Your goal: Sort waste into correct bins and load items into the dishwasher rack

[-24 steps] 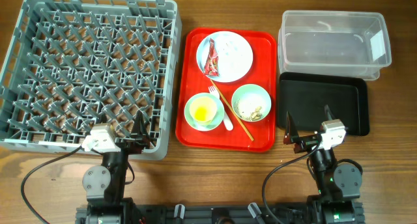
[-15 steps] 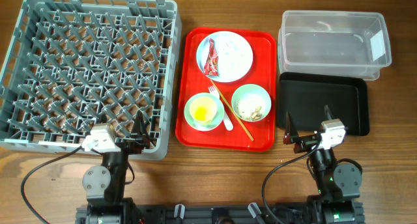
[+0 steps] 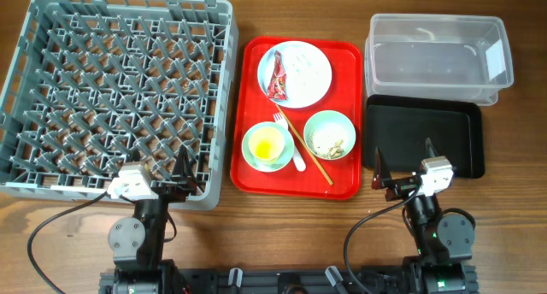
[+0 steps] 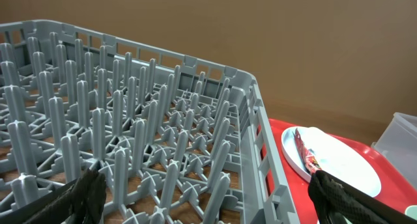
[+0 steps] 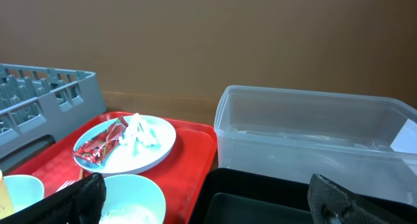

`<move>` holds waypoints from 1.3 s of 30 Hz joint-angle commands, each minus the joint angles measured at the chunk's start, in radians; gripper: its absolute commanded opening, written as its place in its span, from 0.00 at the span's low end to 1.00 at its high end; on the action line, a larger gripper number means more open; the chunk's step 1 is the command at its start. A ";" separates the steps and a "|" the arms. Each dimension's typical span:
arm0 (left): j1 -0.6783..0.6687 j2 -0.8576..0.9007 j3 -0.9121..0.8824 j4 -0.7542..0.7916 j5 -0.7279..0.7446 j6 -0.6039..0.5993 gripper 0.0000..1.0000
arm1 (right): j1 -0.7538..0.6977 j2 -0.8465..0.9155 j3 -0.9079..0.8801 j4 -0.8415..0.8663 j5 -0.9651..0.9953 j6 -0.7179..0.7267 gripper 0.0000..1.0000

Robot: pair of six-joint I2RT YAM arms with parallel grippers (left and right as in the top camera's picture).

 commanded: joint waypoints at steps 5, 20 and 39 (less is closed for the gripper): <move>0.003 -0.010 -0.005 -0.005 0.001 0.016 1.00 | 0.004 0.006 -0.001 0.005 -0.005 -0.012 1.00; 0.003 -0.010 -0.005 -0.005 0.001 0.016 1.00 | 0.004 0.006 -0.001 0.005 -0.005 -0.011 1.00; 0.003 0.035 0.056 -0.086 0.005 -0.012 1.00 | 0.004 0.035 0.085 -0.065 -0.024 0.145 1.00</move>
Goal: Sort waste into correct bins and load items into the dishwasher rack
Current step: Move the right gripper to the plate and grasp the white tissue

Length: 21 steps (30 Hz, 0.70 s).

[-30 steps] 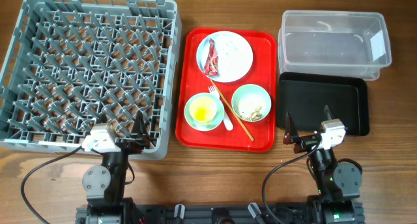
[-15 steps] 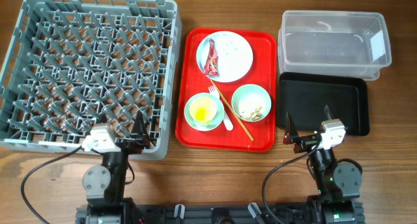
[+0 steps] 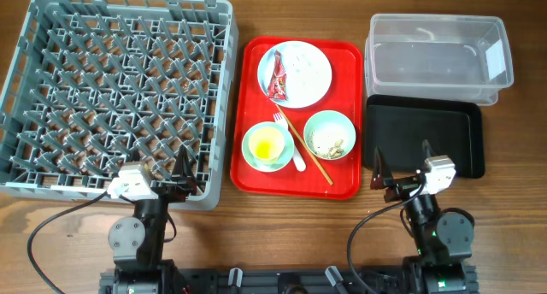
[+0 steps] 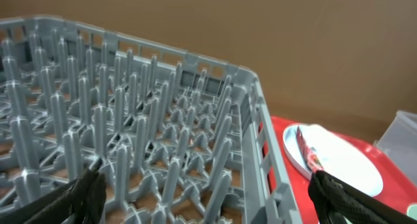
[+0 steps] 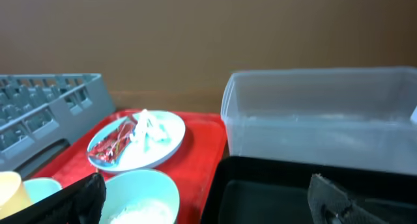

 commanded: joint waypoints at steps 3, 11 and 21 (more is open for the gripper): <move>0.002 0.101 0.117 -0.101 0.009 -0.013 1.00 | 0.004 0.105 0.142 -0.019 -0.025 0.035 1.00; 0.002 0.511 0.544 -0.444 0.041 -0.013 1.00 | 0.004 0.633 0.618 -0.246 -0.096 -0.015 1.00; 0.002 1.017 0.978 -0.888 0.163 -0.013 1.00 | 0.004 1.257 1.303 -0.808 -0.208 -0.176 1.00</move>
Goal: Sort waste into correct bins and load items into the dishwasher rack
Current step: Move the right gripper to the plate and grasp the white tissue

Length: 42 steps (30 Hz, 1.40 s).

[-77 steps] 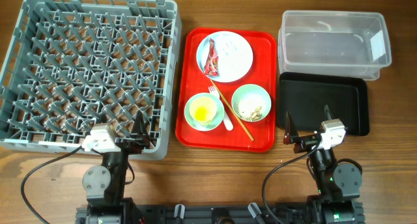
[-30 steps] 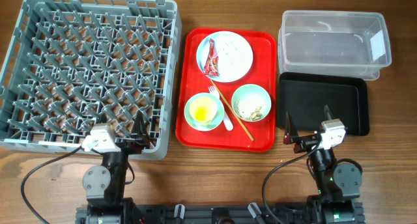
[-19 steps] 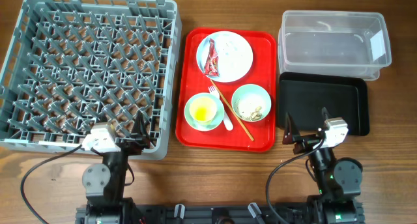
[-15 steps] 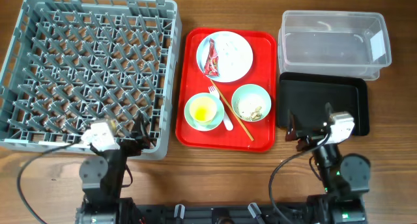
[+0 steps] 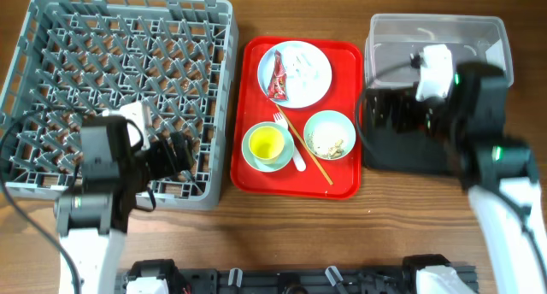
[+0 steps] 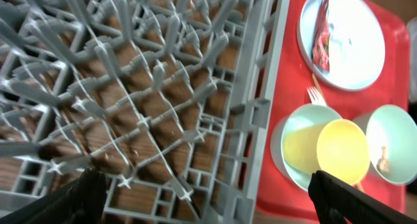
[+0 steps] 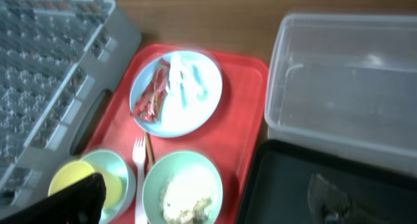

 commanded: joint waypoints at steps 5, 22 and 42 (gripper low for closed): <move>0.003 0.130 0.114 -0.103 0.047 -0.005 1.00 | 0.004 0.187 0.218 -0.164 -0.046 0.073 1.00; 0.003 0.130 0.114 -0.095 0.047 -0.005 1.00 | 0.278 0.470 0.726 -0.284 0.200 0.057 1.00; 0.003 0.130 0.114 -0.096 0.047 -0.005 1.00 | 0.333 1.176 0.873 -0.030 0.205 0.214 0.86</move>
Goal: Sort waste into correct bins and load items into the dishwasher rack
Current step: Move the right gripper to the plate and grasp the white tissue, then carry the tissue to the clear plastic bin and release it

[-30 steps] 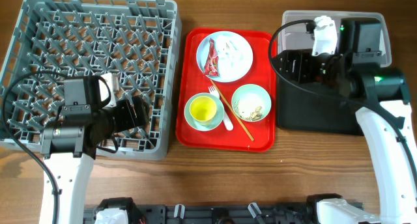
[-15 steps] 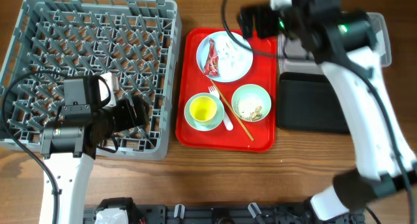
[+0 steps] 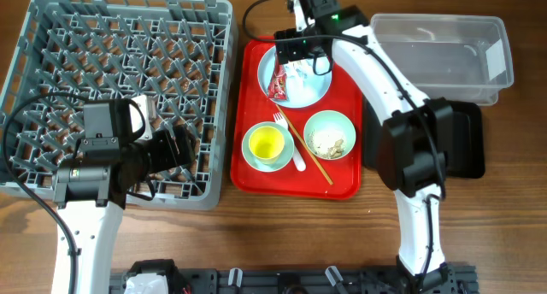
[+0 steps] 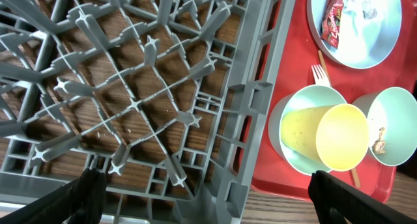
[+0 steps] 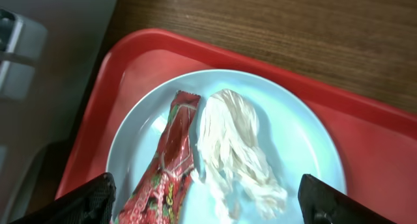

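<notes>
A red tray holds a pale blue plate with a red wrapper and a crumpled white napkin. My right gripper hangs open just above that plate, the wrapper and napkin lying between its fingers. A yellow cup stands in one bowl, and a second bowl holds food scraps. A fork and chopsticks lie between the bowls. My left gripper is open over the near right corner of the grey dish rack, holding nothing.
A clear plastic bin stands at the far right, with a black bin in front of it, partly crossed by my right arm. The rack fills the table's left side. Bare wood runs along the near edge.
My right gripper was over the bins at the right and now hangs low over the plate at the tray's far end. The left gripper has barely shifted over the rack's corner.
Both arms first sat folded at the table's near edge, grippers open, and stayed so. Then the left gripper was up over the rack's near right corner and the right over the bins. Now the right gripper is above the wrapper and napkin.
</notes>
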`<move>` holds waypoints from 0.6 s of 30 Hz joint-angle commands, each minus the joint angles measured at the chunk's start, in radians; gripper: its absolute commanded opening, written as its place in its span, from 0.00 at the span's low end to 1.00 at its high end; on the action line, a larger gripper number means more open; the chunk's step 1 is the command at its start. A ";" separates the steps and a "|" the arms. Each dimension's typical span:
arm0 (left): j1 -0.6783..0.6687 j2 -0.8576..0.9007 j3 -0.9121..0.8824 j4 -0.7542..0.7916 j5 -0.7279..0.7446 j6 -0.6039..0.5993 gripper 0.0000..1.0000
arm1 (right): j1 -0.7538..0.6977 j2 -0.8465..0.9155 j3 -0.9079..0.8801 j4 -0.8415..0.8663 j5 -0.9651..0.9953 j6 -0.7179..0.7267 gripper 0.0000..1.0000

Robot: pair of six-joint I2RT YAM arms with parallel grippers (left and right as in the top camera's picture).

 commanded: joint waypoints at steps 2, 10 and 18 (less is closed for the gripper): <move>0.003 0.002 0.021 0.000 0.019 -0.005 1.00 | 0.003 0.080 0.010 0.031 0.010 0.078 0.82; 0.003 0.002 0.021 0.000 0.019 -0.005 1.00 | 0.003 0.112 -0.011 0.088 0.071 0.190 0.81; 0.003 0.002 0.021 0.000 0.019 -0.005 1.00 | 0.003 0.112 -0.061 0.115 0.082 0.208 0.72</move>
